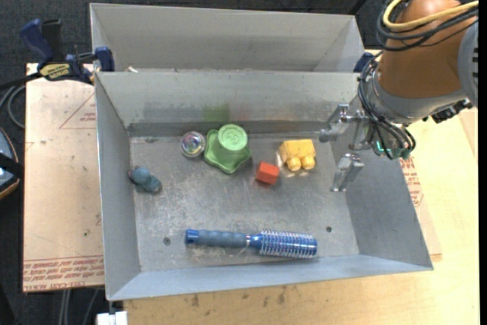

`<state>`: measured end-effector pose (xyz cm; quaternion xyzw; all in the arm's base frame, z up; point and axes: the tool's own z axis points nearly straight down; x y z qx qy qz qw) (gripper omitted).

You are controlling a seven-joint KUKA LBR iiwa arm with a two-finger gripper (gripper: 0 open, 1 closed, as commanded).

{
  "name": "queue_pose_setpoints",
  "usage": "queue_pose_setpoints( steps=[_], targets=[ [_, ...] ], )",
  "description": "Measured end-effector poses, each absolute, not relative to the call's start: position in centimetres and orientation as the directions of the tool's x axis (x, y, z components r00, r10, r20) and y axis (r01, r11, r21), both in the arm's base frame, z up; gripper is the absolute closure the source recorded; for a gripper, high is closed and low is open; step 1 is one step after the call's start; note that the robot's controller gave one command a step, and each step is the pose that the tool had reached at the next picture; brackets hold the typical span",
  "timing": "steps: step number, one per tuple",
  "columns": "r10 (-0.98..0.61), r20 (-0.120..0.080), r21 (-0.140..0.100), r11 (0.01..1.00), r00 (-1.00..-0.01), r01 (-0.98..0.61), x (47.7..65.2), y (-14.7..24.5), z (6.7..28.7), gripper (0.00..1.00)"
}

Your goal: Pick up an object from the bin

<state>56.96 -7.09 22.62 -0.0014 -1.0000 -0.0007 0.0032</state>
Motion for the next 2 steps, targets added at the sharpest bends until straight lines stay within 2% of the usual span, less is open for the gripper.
queue_pose_setpoints(
  steps=[1, 2],
  targets=[
    [0.027, 0.006, 0.002, 1.000, -1.000, 0.027, 58.0, -4.8, 8.5, 0.00],
    [-0.146, -0.007, 0.003, 0.989, -0.989, -0.146, 62.0, 4.5, 9.9, 0.00]
  ],
)
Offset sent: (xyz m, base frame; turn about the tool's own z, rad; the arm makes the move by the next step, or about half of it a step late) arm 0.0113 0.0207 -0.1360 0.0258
